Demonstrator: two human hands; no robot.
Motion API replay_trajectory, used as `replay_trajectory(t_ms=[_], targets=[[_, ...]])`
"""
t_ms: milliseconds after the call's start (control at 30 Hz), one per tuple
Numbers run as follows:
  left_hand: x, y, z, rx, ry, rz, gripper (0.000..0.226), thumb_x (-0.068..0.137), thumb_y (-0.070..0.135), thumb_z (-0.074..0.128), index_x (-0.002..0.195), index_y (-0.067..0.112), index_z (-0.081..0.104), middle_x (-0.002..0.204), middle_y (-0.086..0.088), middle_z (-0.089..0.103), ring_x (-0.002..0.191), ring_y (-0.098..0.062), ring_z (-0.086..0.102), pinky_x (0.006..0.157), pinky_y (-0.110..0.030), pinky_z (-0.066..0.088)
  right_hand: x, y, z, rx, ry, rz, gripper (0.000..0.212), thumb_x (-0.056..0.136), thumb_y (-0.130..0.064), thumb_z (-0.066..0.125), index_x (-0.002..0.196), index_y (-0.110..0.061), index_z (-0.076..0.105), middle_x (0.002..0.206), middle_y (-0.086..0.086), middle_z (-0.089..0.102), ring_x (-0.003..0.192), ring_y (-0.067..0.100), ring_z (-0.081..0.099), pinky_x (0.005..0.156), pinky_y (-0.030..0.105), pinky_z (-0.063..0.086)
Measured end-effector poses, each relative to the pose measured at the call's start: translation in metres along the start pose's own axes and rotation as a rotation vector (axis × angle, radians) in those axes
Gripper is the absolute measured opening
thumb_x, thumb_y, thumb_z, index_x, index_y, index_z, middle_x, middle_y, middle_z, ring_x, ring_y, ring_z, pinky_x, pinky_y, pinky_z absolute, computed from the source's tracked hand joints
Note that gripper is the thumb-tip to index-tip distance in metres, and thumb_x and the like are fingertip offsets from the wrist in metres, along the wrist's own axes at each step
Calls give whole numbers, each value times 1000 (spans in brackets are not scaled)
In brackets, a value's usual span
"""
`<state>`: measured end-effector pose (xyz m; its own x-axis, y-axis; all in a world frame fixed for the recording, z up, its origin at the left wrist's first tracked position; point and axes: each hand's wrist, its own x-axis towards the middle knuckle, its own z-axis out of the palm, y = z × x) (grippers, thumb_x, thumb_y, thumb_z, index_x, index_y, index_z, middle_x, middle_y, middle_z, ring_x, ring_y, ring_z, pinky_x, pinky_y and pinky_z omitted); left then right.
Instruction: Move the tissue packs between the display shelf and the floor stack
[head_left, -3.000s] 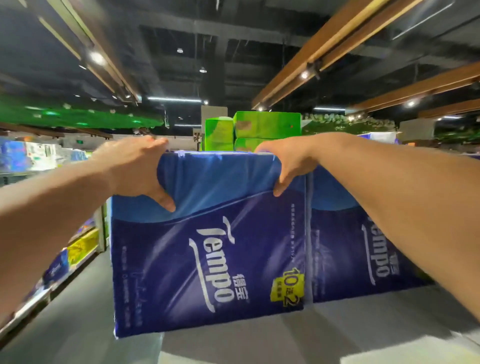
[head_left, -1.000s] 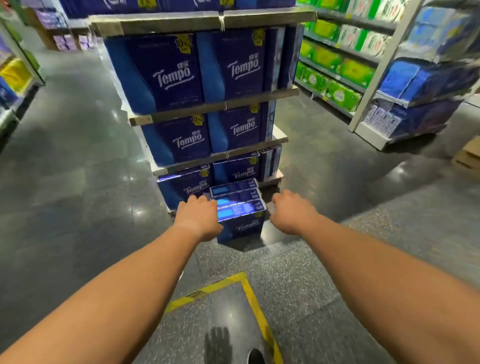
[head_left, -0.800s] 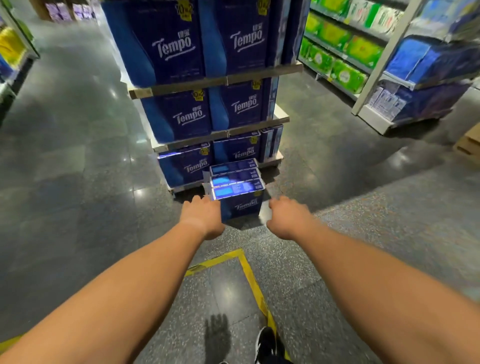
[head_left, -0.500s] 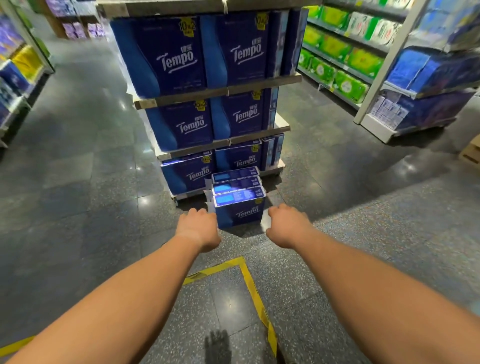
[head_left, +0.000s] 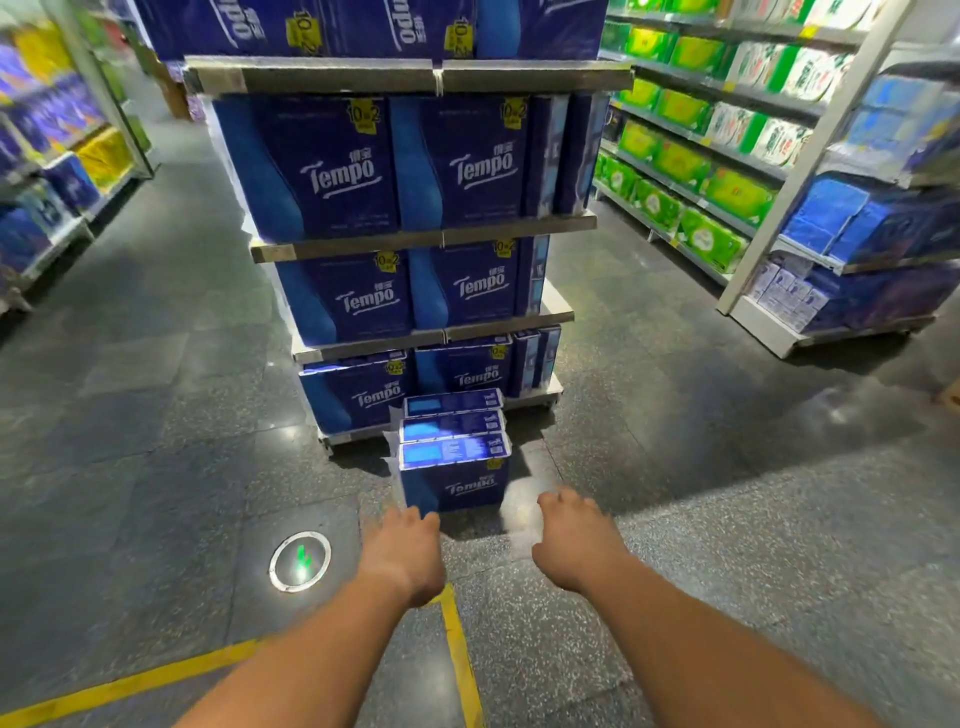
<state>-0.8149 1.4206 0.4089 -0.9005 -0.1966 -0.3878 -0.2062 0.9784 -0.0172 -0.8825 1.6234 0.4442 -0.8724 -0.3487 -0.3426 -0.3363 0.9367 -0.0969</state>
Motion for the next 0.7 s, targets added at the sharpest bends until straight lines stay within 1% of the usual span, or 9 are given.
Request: replay_trajectory(t_ms=[133, 267, 367, 500, 600, 700], targets=[[34, 6, 7, -20, -33, -20, 49, 92, 40, 54, 136, 21, 45, 140, -8, 49, 131, -29, 42, 104, -47, 39, 41, 12, 5, 6, -7, -13, 50, 93, -30, 55, 140, -21, 39, 138, 8, 45, 124, 28, 45, 98, 42, 43], [99, -7, 2, -76, -42, -61, 50, 90, 42, 59, 134, 22, 46, 139, -6, 51, 130, -28, 45, 104, -45, 40, 107, 3, 6, 29, -15, -25, 51, 93, -35, 59, 138, -21, 38, 136, 7, 44, 125, 28, 43, 98, 44, 42], [170, -23, -1, -106, -56, -78, 51, 90, 41, 58, 135, 23, 44, 139, -6, 51, 130, -28, 45, 104, -45, 40, 174, -5, 9, 41, -46, -31, 53, 91, -38, 62, 136, -22, 39, 134, 7, 46, 123, 28, 45, 98, 45, 43], [272, -45, -2, -135, -86, -89, 55, 89, 46, 59, 138, 26, 44, 141, -4, 51, 128, -28, 47, 103, -45, 41, 273, -11, 17, 54, -105, 3, 53, 90, -38, 60, 136, -21, 40, 135, 7, 45, 124, 29, 44, 99, 46, 42], [344, -58, 9, -150, -89, -81, 55, 90, 49, 59, 137, 25, 44, 140, -4, 52, 126, -27, 48, 102, -44, 43, 347, -13, 35, 60, -119, 4, 60, 90, -41, 63, 141, -23, 37, 140, 6, 44, 127, 29, 43, 101, 46, 42], [417, -68, 41, -185, -76, -87, 60, 88, 53, 60, 137, 24, 42, 139, -4, 50, 128, -28, 46, 103, -45, 42, 423, -11, 72, 67, -100, -22, 70, 86, -45, 66, 144, -25, 33, 143, 4, 41, 131, 30, 40, 102, 48, 39]])
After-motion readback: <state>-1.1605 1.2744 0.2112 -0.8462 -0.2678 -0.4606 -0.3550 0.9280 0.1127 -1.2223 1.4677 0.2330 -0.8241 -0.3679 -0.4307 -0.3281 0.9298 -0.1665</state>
